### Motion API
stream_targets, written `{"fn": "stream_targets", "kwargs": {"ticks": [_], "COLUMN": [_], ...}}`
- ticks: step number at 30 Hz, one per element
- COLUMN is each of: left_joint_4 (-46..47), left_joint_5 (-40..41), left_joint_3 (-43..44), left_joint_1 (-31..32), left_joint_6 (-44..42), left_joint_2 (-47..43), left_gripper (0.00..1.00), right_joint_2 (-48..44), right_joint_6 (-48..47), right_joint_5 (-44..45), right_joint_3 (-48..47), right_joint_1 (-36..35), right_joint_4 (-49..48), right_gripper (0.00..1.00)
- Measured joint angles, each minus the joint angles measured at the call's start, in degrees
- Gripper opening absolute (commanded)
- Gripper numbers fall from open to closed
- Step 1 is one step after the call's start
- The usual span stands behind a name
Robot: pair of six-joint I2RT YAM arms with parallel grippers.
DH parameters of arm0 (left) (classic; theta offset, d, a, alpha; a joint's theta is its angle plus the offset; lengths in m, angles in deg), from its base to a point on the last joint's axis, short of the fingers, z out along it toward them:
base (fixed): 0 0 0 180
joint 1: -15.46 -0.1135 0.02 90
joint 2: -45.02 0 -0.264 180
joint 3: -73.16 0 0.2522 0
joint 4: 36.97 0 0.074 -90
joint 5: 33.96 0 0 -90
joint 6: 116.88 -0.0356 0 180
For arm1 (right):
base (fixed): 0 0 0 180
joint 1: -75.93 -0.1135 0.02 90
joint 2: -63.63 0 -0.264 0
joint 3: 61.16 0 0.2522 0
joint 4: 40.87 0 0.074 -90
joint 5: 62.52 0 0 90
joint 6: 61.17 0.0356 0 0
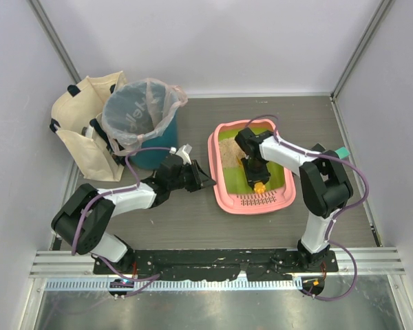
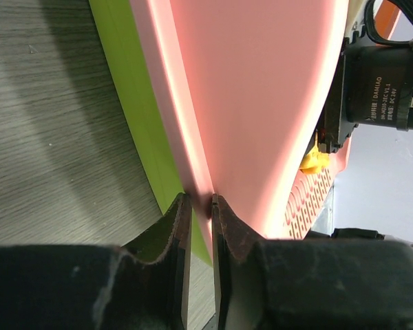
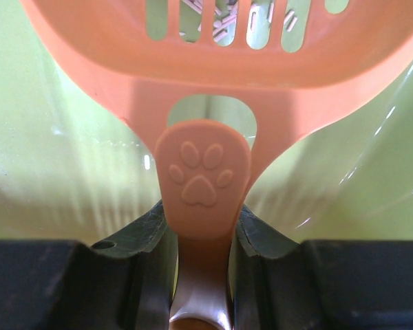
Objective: Clean the litter box
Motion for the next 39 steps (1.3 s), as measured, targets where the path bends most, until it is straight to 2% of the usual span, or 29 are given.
{"fn": "stream_targets", "kwargs": {"ticks": [9, 21, 27, 39], "left_joint_4": [-1.8, -6.0, -8.1, -8.5], "left_joint_5": [1.2, 2.6, 3.0, 3.4], "left_joint_3": [0.5, 2.2, 2.6, 2.7], "left_joint_1": [0.5, 1.2, 1.4, 1.6], "left_joint_6": [-1.0, -5.0, -7.4, -7.8], "left_joint_2": [-0.9, -1.9, -2.9, -3.0], "left_gripper": [0.17, 0.17, 0.17, 0.17], "right_joint_2": [-8.5, -15.9, -25.4, -38.1], "right_joint_6": [-0.7, -0.8, -0.9, -3.1], "right_joint_5": [0.9, 1.9, 2.6, 3.9], "right_joint_3": [6.5, 16.5, 25.4, 35.8], "right_joint_1": [0.0, -0.9, -1.3, -2.0], "right_joint_4": [-1.9, -16.9, -26.3, -35.6], "right_gripper": [0.01, 0.01, 0.01, 0.01]}}
